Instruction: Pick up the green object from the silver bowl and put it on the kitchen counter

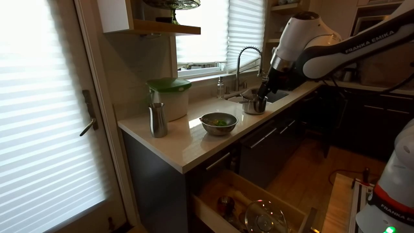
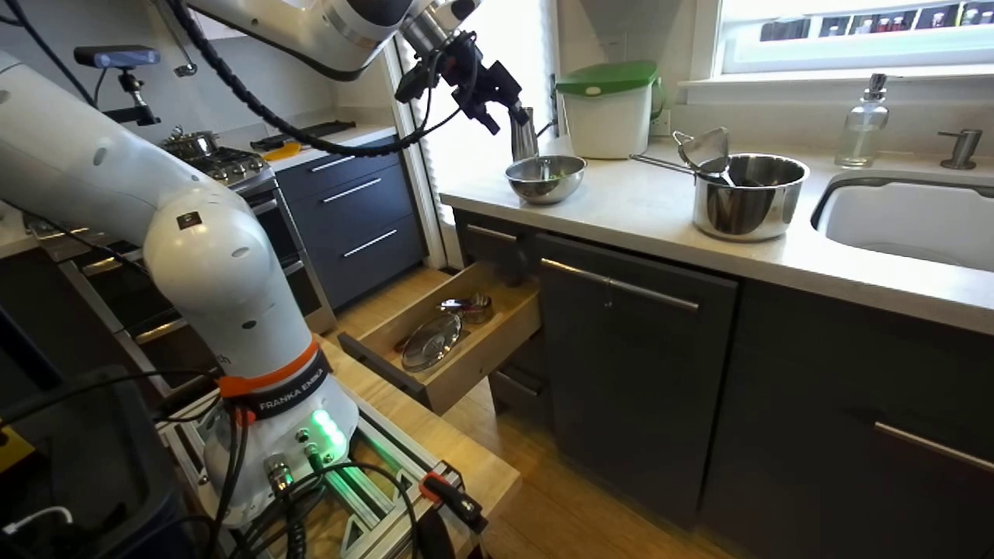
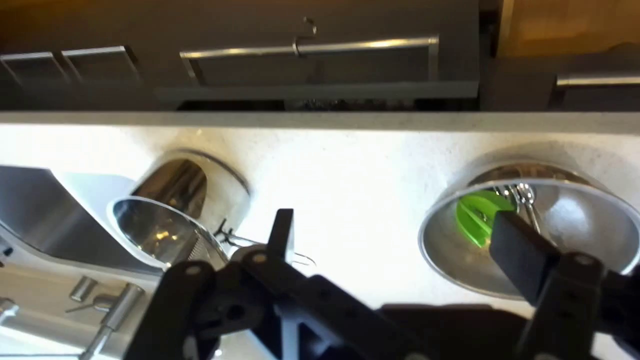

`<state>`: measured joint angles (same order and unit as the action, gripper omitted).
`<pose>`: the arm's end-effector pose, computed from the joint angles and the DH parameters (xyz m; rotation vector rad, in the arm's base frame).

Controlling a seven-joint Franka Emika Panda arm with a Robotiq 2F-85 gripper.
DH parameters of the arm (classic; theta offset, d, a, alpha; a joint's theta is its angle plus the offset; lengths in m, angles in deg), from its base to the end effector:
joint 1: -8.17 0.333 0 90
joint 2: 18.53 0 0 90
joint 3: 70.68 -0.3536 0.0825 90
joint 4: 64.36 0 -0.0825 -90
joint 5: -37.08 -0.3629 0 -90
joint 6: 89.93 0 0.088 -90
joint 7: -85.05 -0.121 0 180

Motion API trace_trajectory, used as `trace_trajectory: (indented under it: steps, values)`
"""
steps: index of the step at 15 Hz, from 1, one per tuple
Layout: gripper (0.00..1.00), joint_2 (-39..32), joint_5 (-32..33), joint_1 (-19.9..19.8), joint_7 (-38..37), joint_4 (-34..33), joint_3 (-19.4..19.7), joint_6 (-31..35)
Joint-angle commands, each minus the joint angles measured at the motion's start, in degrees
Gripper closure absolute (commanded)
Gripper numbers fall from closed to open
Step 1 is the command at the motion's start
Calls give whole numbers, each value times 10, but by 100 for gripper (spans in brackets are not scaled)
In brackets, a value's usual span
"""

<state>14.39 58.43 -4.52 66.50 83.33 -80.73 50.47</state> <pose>0.3745 -0.0129 0.5239 2.7267 -0.1900 0.6591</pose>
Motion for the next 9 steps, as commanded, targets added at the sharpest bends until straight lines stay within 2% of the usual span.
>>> trace_trajectory:
  steps: [1,5,6,9]
  values:
    - [0,-110,-10,38,101,-84,35,36]
    - [0,-210,-21,82,160,-157,30,14]
    - [0,-153,-2,72,129,-114,35,26]
    - [0,-176,-2,81,127,-128,37,26]
